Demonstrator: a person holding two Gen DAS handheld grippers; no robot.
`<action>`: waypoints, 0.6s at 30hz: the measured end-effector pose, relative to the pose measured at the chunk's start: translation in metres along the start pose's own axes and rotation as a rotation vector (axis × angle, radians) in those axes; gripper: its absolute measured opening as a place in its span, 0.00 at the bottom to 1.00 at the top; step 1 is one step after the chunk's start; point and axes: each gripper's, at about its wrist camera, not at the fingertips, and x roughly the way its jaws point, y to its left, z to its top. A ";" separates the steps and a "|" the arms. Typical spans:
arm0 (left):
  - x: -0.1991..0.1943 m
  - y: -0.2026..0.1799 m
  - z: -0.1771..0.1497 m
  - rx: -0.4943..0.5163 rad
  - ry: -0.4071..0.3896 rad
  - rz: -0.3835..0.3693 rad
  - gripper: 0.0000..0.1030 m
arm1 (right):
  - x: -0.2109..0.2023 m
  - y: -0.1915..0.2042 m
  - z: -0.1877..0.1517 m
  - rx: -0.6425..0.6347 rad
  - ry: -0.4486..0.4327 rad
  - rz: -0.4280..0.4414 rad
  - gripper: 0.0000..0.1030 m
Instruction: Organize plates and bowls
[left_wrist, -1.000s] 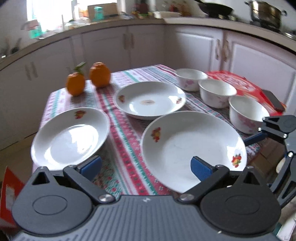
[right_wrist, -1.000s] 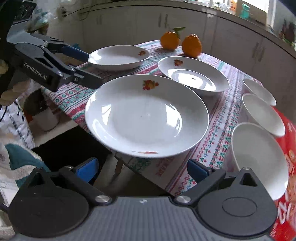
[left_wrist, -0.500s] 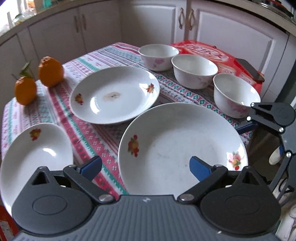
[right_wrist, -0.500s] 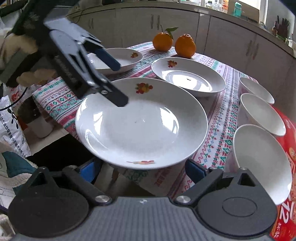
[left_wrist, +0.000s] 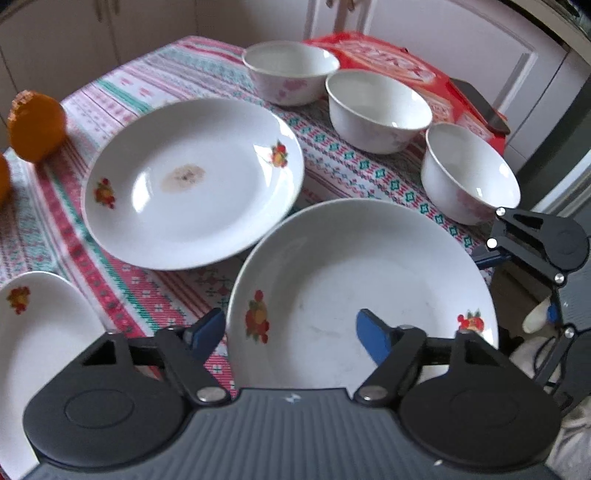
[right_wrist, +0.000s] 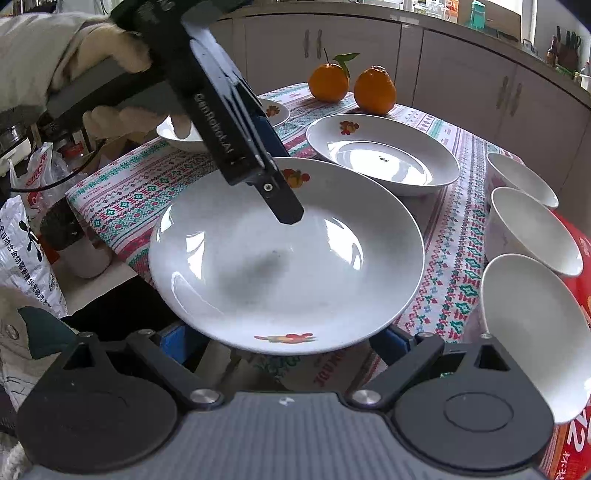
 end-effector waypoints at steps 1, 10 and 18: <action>0.001 0.001 0.001 0.004 0.010 -0.006 0.70 | 0.000 0.000 0.000 0.001 0.001 0.001 0.96; 0.011 0.003 0.013 0.033 0.081 -0.045 0.69 | 0.002 -0.002 0.000 0.001 0.000 0.010 0.96; 0.014 0.003 0.015 0.035 0.090 -0.051 0.69 | 0.003 -0.003 0.002 0.002 0.008 0.016 0.96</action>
